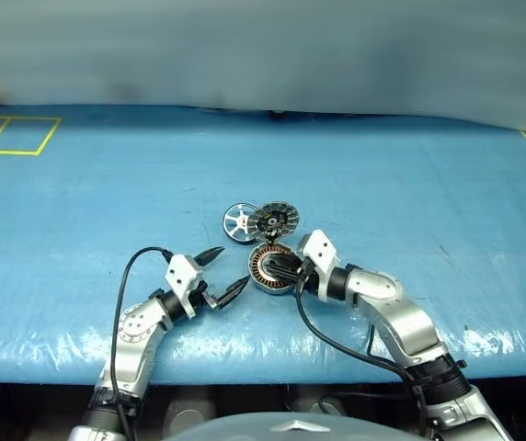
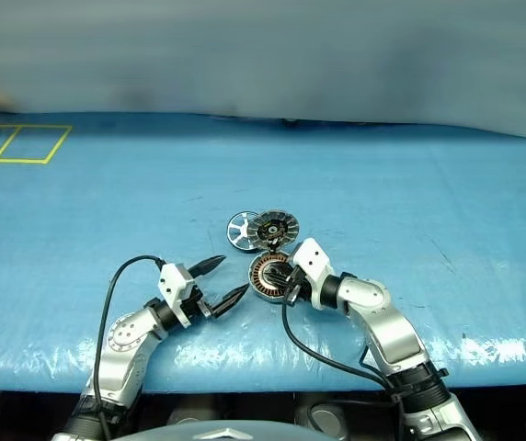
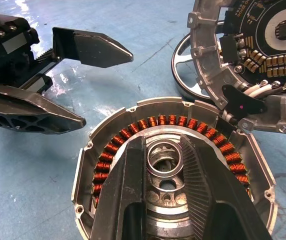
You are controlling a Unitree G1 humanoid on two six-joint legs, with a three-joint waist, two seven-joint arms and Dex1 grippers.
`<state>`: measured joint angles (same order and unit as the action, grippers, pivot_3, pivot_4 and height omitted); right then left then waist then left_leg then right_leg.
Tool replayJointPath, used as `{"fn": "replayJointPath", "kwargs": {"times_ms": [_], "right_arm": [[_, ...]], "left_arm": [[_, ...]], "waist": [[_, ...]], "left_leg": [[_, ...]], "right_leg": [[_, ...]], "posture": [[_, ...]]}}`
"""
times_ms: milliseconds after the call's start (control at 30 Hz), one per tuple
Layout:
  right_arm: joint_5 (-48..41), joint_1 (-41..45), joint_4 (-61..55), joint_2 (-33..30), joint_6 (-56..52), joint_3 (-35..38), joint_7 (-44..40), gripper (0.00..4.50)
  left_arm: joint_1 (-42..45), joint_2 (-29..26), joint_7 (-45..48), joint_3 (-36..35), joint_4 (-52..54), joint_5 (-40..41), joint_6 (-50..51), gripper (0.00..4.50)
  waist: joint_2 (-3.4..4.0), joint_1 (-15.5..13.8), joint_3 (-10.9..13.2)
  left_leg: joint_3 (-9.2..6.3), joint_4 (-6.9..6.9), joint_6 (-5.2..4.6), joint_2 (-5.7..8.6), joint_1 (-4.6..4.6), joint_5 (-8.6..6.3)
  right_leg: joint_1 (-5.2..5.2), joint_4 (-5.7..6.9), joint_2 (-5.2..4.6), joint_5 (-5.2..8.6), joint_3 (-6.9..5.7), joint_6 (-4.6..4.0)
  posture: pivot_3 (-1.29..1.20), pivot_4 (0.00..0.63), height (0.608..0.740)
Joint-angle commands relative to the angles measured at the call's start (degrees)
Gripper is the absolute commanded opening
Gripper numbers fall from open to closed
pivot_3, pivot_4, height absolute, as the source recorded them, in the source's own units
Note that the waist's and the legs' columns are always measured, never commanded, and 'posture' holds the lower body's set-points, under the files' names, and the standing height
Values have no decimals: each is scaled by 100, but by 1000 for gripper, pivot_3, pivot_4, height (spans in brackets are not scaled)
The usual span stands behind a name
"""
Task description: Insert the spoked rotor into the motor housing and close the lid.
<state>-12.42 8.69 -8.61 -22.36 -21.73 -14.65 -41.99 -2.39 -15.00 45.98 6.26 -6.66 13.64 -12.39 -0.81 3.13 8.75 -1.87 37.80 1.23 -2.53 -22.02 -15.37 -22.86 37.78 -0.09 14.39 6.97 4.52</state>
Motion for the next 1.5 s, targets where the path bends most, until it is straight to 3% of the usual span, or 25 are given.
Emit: {"fn": "replayJointPath", "kwargs": {"times_ms": [33, 367, 767, 1100, 1200, 1433, 1467, 1500], "right_arm": [[11, 61, -55, -37, 74, 112, 5, 793], [32, -36, -117, -142, -3, 14, -134, 793], [-53, -37, -152, 13, 138, 94, -80, 4474], [-456, -27, -261, 156, -77, 273, -91, 4474], [-409, -22, -239, 120, -87, 253, -70, 3854], [-320, -33, -227, 96, -23, 229, -3, 1593], [-334, -35, -222, 109, -20, 238, 4, 1593], [-381, -33, -219, 143, -34, 269, 16, 1318]], "left_arm": [[-7, -42, 108, 39, 219, 45, -235, 4500], [-51, -41, 212, 81, 200, 22, -384, 4500], [-67, -67, 203, 146, 206, 31, -356, 4500], [-82, -68, 183, 162, 199, 8, -349, 4500], [-80, -63, 170, 170, 182, -9, -351, 4500], [-91, -71, 156, 174, 192, -18, -329, 4500], [-93, -70, 152, 175, 189, -23, -331, 4500], [-95, -70, 149, 175, 188, -25, -331, 4500]], "waist": [[0, 1, 0], [0, 19, 0], [0, 30, 0], [0, 32, 3], [1, 33, 4], [1, 33, 4], [1, 34, 4], [1, 34, 4]], "left_leg": [[0, 0, 0, 0, 0, 0], [0, 0, 0, 0, 0, 0], [0, 0, 0, 0, 0, 0], [-1, -3, 0, 0, 0, 0], [-1, -4, 0, 0, 0, 0], [-1, -6, 0, 0, 0, 0], [-1, -6, 0, 0, 0, 0], [-1, -6, 0, 0, 0, 0]], "right_leg": [[0, 0, 0, 1, 0, -1], [0, 0, 0, 2, 0, -3], [0, 0, 0, 13, 0, -22], [-1, 0, 0, 13, 0, -22], [-2, 0, 0, 14, 0, -22], [-3, 0, 0, 14, 0, -22], [-3, 0, 0, 14, 0, -22], [-3, 0, 0, 13, 0, -22]], "posture": [[0, 150, 740], [0, 150, 740], [0, 150, 740], [0, 150, 740], [0, 150, 740], [0, 150, 740], [0, 150, 740], [0, 150, 740]]}}
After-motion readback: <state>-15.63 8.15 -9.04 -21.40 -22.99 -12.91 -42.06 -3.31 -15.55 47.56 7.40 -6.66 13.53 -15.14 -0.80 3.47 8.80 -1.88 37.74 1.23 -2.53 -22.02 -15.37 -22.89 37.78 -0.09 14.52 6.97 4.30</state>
